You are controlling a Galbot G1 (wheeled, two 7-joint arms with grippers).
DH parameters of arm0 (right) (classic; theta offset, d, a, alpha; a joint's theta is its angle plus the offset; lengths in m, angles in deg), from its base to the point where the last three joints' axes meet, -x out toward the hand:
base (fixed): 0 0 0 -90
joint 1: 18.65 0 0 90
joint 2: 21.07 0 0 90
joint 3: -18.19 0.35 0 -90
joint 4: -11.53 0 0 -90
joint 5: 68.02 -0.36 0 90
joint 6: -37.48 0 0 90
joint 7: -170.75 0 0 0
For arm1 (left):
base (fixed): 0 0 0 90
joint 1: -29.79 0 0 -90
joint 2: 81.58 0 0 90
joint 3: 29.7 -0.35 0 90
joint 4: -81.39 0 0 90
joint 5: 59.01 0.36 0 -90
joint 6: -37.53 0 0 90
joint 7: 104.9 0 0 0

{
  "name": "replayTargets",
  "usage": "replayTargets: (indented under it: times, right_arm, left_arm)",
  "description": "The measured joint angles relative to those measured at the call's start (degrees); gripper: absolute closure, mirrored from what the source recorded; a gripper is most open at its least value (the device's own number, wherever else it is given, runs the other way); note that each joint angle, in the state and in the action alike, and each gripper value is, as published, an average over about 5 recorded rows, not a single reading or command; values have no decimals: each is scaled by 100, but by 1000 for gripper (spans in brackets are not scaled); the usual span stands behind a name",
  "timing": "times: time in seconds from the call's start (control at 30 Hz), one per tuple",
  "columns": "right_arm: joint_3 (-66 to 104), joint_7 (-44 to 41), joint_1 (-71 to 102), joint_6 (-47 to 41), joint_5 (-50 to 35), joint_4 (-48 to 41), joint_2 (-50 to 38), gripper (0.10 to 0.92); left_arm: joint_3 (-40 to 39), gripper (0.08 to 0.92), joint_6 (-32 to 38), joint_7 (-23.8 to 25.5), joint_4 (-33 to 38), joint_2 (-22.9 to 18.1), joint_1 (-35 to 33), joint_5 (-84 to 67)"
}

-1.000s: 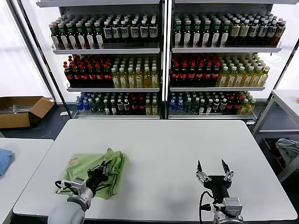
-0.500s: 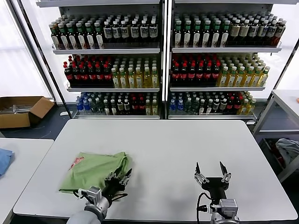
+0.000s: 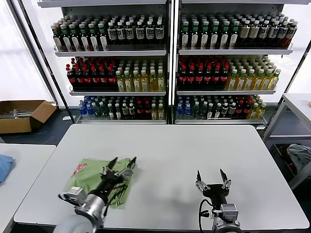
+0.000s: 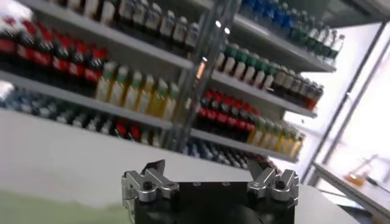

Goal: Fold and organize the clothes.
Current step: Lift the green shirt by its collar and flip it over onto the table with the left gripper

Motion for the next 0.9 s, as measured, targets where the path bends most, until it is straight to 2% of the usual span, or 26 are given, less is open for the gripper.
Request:
replayTargets:
  times: [0.2,0.43,0.67,0.9]
  right_arm:
    - [-102,-10,-231,-27,-107,-111,-99,203]
    - [-146,-20,-346,-35,-159,-125,-191,203]
    - [-155,-21,-355,-36,-160,-120,-208,203]
    - [-176,-28,-332,-35,-116,-122,-192,203]
  left_arm:
    - [657,177,231,35,-481,470,-6,475]
    - [1029,177,367,155,-1288,937,90,828]
    - [1244,177,366,276,-1838,1137,124,877]
    - [1351,177,284,383,-2055,1192,105,716]
